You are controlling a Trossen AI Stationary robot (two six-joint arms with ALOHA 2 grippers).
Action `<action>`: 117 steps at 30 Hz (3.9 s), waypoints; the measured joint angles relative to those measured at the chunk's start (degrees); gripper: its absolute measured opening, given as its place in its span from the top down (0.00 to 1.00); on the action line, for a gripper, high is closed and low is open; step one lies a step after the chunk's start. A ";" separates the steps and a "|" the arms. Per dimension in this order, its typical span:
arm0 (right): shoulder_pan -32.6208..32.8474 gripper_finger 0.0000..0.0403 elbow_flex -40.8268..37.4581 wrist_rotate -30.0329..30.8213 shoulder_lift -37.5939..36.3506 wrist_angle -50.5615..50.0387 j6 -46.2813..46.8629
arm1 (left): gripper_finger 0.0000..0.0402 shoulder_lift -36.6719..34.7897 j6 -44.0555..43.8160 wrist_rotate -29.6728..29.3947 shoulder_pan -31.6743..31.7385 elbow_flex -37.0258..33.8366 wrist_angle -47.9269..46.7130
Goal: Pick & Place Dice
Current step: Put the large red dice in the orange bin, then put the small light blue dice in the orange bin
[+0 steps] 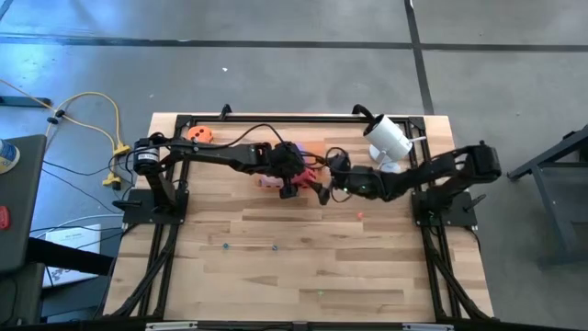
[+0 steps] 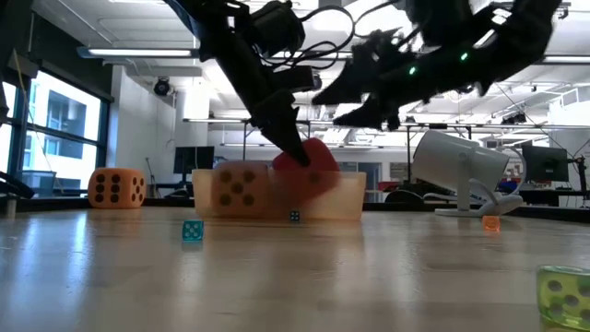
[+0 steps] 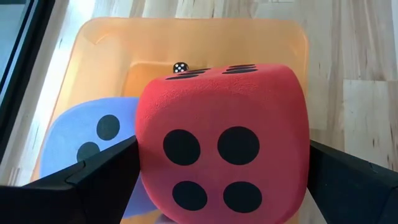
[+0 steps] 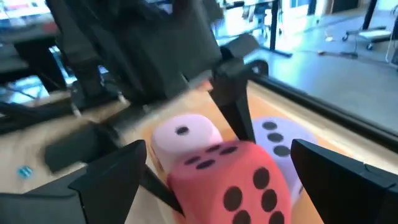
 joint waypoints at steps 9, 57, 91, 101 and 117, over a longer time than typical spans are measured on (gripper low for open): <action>-2.70 0.02 6.04 -1.23 10.70 -0.74 -2.76 | 0.01 0.03 1.03 -0.05 0.00 -0.02 1.19; 7.42 0.02 6.99 12.64 -6.80 -24.33 -5.86 | 0.01 -19.58 -8.15 -1.38 -3.78 0.07 -34.24; 25.30 0.02 6.66 9.78 4.96 -8.53 0.86 | 0.01 -54.21 -39.92 -13.17 -46.31 -40.59 -15.77; 25.28 0.02 6.66 7.14 5.41 -6.38 -1.33 | 0.01 -48.60 -52.48 -15.18 -51.76 -46.66 -6.26; 24.50 0.02 6.66 7.13 5.41 -6.40 -1.46 | 0.01 -38.33 -59.21 -13.25 -53.07 -46.66 -4.17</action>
